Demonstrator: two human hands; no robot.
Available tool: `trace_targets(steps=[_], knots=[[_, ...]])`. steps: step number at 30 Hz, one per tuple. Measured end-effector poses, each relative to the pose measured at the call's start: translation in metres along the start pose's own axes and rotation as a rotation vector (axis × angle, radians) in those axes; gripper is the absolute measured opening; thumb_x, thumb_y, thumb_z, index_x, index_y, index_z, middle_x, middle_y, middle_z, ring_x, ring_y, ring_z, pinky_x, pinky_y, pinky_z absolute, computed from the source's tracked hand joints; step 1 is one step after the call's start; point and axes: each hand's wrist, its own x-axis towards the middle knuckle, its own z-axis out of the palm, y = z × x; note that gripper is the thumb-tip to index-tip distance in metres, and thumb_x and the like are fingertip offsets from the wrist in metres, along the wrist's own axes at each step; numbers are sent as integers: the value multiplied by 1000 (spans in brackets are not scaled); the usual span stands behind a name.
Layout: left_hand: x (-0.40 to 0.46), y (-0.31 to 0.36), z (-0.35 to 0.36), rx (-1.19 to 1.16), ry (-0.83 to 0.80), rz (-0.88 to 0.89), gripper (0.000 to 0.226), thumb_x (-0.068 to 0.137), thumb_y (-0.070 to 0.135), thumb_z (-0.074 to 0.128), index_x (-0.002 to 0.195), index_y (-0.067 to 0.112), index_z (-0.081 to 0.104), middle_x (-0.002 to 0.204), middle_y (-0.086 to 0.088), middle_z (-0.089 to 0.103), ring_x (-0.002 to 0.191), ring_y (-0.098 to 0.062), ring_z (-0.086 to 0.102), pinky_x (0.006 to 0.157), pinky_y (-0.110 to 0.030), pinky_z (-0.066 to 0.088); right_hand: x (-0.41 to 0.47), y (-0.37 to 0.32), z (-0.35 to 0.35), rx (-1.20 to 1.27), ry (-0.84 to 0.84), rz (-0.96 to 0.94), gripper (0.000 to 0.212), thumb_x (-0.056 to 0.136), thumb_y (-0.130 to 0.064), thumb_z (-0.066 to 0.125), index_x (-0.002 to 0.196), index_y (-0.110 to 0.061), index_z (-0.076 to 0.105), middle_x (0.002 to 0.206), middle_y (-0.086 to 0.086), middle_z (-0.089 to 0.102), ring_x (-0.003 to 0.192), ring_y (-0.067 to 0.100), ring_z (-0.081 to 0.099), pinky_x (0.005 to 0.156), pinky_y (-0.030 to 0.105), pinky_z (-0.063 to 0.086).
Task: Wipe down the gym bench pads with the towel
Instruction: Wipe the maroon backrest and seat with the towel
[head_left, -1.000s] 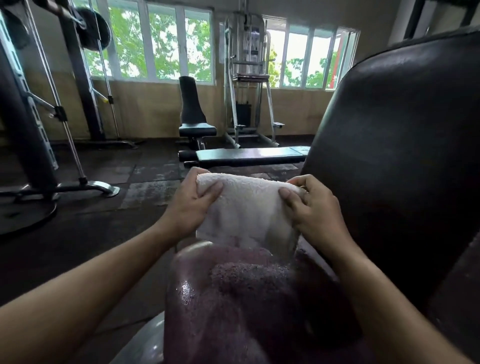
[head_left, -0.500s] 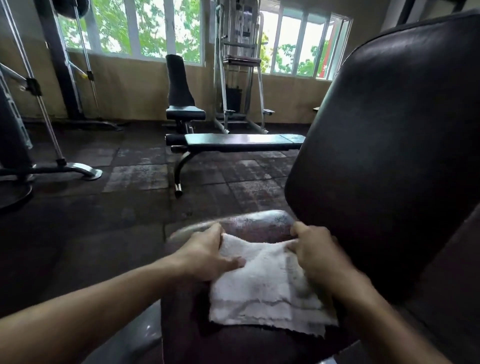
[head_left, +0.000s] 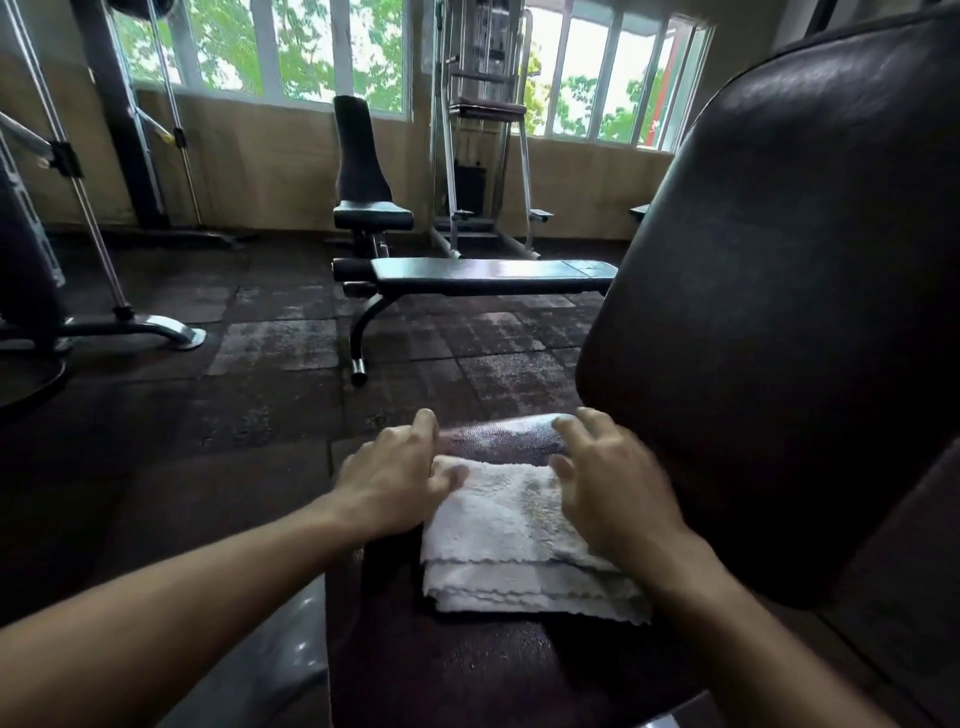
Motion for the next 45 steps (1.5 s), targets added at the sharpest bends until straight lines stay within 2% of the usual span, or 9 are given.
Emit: trace_targets(steps=[4, 7, 13, 18, 24, 28, 31, 35, 45], knots=[[8, -18, 0, -172, 98, 25, 26, 89, 52, 63, 92, 27, 55, 91, 10, 63, 87, -16, 62, 79, -41, 54, -17, -33, 3, 33, -207, -63, 66, 98, -70, 29, 155, -38, 27, 168, -1, 21, 154, 29, 18, 121, 56, 19], [5, -26, 0, -112, 95, 31, 18, 90, 48, 61, 90, 31, 55, 93, 12, 60, 89, -16, 61, 80, -41, 53, -23, -39, 30, -26, -447, -19, 80, 91, -83, 14, 159, -44, -2, 171, 0, -7, 155, 36, -12, 111, 75, -8], [5, -38, -5, -110, 69, 48, 14, 93, 45, 58, 101, 34, 58, 104, 11, 62, 100, -18, 61, 87, -42, 51, -25, -39, 35, -78, -391, -40, 79, 91, -82, 9, 159, -43, -8, 169, 0, -17, 152, 38, -23, 103, 79, -20], [4, -35, -3, 48, -70, 91, 52, 96, 54, 49, 145, 39, 39, 149, 16, 42, 134, -14, 45, 101, -42, 44, -20, -48, 40, -23, -417, -13, 82, 85, -89, 7, 155, -51, -13, 169, -2, -18, 150, 43, -25, 102, 80, -21], [-6, -51, 3, 91, -271, 141, 90, 76, 90, 12, 153, 45, 22, 159, 19, 23, 146, -9, 24, 115, -39, 32, -33, -39, 43, -21, -374, -37, 79, 85, -89, 12, 154, -54, -8, 171, -4, -8, 154, 41, -13, 108, 79, -12], [-14, -50, 4, 194, -370, 175, 76, 89, 75, 21, 156, 41, 12, 165, 12, 2, 150, -6, -5, 120, -32, 8, -32, -36, 45, -47, -352, -52, 81, 82, -92, 8, 153, -56, -9, 170, -6, -8, 155, 39, -11, 109, 78, -9], [-13, -54, 5, 185, -380, 160, 80, 85, 81, 20, 155, 43, 12, 166, 11, 3, 151, -8, -4, 120, -39, 11, -13, -32, 49, 4, -399, -65, 84, 79, -93, 11, 154, -57, -6, 171, -5, -5, 154, 41, -12, 115, 74, 1], [-14, -61, 8, 145, -363, 171, 106, 60, 98, 2, 153, 50, 9, 165, 14, 4, 151, -8, -3, 123, -40, 12, -4, -27, 49, -21, -402, -99, 83, 80, -92, 10, 154, -58, -5, 171, -7, -5, 154, 41, -10, 112, 77, -8], [-14, -57, 7, 129, -420, 136, 83, 83, 82, 22, 155, 45, 7, 165, 14, -6, 151, -11, -10, 122, -47, 6, -3, -28, 48, 4, -450, 64, 91, 74, -97, 8, 153, -56, -12, 170, 1, -15, 151, 44, -20, 119, 70, -4]])
